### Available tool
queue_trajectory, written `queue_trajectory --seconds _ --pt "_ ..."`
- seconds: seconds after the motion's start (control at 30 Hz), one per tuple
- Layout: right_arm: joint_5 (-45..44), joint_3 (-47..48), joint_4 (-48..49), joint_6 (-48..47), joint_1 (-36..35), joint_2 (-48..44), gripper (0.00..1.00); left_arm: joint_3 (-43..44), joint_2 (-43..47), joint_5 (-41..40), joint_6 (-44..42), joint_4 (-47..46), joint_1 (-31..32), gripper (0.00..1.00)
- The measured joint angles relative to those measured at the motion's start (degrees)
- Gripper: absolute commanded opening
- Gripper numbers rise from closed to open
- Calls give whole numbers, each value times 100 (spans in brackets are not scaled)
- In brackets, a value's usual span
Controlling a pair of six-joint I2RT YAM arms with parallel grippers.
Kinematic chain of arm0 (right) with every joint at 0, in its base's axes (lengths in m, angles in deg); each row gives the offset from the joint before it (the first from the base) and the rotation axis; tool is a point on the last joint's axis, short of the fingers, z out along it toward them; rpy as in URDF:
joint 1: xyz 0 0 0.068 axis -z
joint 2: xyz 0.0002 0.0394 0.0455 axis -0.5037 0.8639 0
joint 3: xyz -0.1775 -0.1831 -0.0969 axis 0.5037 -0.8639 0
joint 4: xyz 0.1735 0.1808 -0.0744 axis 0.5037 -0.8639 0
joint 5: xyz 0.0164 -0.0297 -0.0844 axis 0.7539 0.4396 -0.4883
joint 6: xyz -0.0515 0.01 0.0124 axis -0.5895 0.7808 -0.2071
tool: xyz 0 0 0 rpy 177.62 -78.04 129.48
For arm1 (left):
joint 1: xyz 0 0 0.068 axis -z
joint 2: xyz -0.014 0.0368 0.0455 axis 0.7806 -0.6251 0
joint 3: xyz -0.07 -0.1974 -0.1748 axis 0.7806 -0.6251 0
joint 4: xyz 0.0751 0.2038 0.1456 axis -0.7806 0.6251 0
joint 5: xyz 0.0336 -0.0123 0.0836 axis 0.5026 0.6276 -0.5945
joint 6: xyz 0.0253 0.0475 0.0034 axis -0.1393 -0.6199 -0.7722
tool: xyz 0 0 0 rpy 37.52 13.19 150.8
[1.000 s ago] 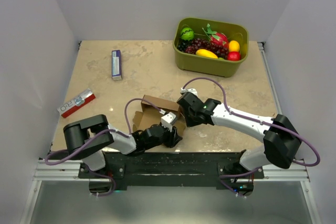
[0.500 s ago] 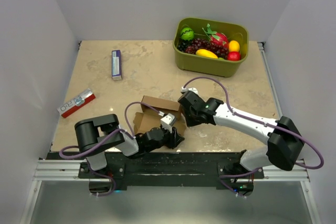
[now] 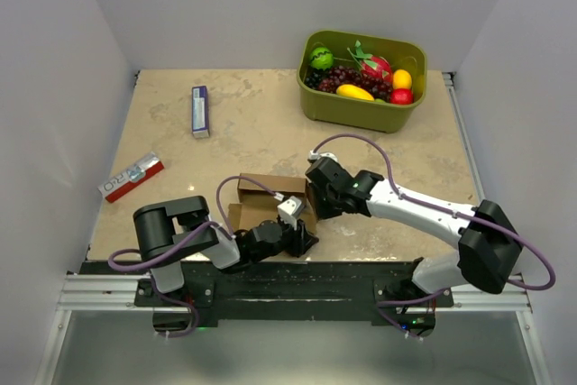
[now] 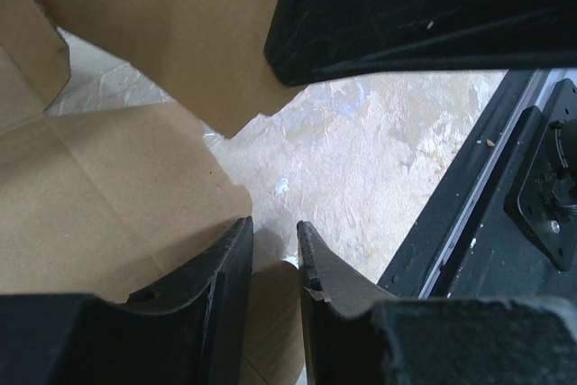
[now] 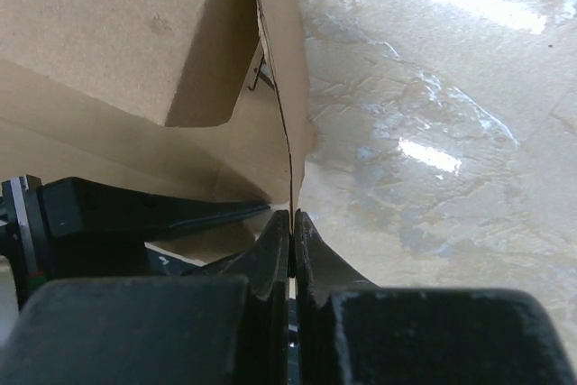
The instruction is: Fold the paper box
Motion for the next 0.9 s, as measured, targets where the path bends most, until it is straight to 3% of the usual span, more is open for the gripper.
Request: queue_trajectory --seconds 0.3,0.4,0.53,0.63,0.9 --pt "138 -247 363 138 -2 155 0 0 -55 48 -2 -94 24 33" --pt "127 -249 409 157 -2 173 0 0 -44 61 -4 -87 24 40" --pt "66 -249 400 170 -2 173 0 0 247 70 -28 275 26 60" --pt "-31 -247 358 168 -2 173 0 0 723 20 -92 791 31 68" --pt "-166 -238 291 166 -4 184 0 9 2288 -81 -212 2159 31 75"
